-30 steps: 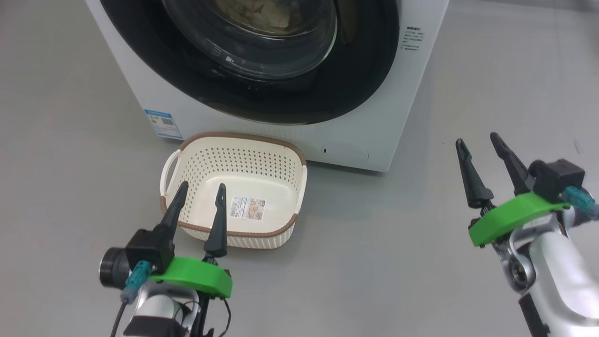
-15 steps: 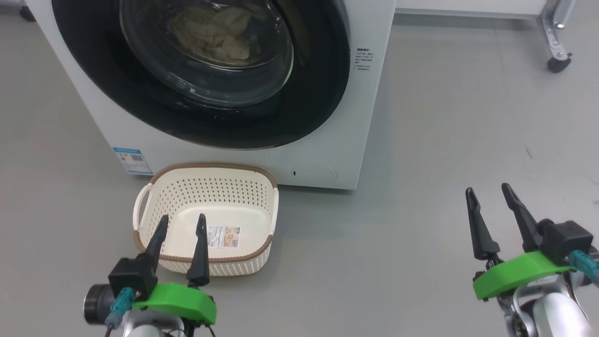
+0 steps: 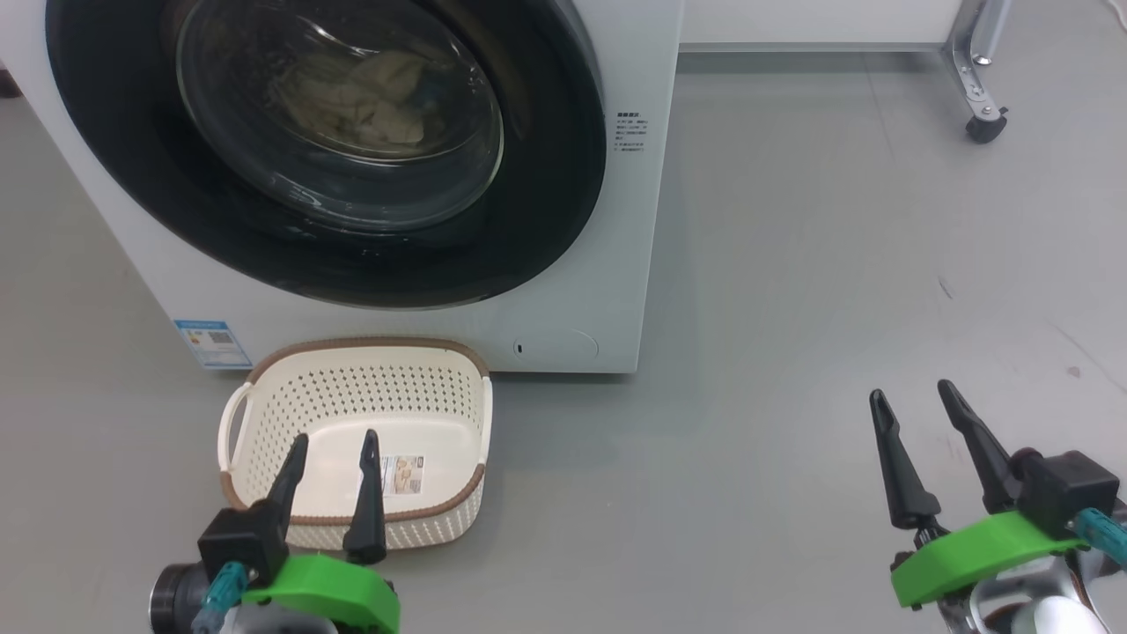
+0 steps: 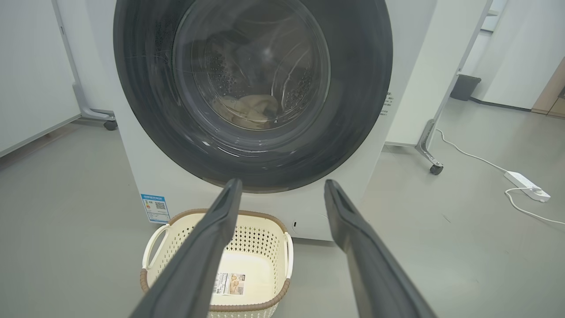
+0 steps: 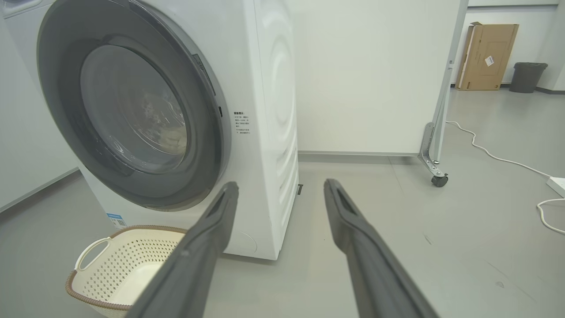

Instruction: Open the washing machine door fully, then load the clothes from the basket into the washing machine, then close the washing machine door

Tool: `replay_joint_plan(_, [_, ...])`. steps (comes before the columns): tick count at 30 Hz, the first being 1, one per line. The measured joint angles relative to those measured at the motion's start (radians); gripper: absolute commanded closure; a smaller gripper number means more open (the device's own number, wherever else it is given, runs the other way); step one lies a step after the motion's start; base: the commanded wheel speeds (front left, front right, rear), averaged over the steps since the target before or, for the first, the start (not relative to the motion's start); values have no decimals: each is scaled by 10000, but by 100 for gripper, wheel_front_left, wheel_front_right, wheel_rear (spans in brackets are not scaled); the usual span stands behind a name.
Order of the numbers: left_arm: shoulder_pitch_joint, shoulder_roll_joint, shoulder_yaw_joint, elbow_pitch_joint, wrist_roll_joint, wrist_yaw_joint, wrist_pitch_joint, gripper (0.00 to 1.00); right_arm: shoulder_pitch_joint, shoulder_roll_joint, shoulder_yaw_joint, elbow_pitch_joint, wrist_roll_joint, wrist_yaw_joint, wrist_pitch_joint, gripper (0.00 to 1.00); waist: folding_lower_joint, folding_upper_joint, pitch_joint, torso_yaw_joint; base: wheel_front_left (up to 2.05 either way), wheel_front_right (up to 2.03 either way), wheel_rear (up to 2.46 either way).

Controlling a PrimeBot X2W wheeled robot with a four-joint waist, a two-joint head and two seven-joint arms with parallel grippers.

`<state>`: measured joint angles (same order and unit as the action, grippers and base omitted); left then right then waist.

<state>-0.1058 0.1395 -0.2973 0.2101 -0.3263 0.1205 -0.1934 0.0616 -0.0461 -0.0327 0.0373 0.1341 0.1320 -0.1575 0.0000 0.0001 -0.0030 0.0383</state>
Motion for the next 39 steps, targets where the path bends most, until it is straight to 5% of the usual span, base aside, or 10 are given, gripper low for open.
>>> replay_joint_plan(35, [106, 125, -190, -173, -182, 211, 148, 0, 225, 10, 77, -13, 280, 0, 10, 0, 0, 0, -51, -213, 0, 0, 0])
replay_joint_plan(36, [106, 125, -192, -192, -184, 211, 148, 100, 225, 10, 84, -13, 318, 0, 10, 100, 0, 0, -48, -213, 0, 0, 0])
replay_joint_plan(39, [249, 29, -297, 230, -182, 207, 150, 100, 344, 25, 136, 431, 328, 0, 6, 100, 0, 0, -48, -214, 0, 0, 0])
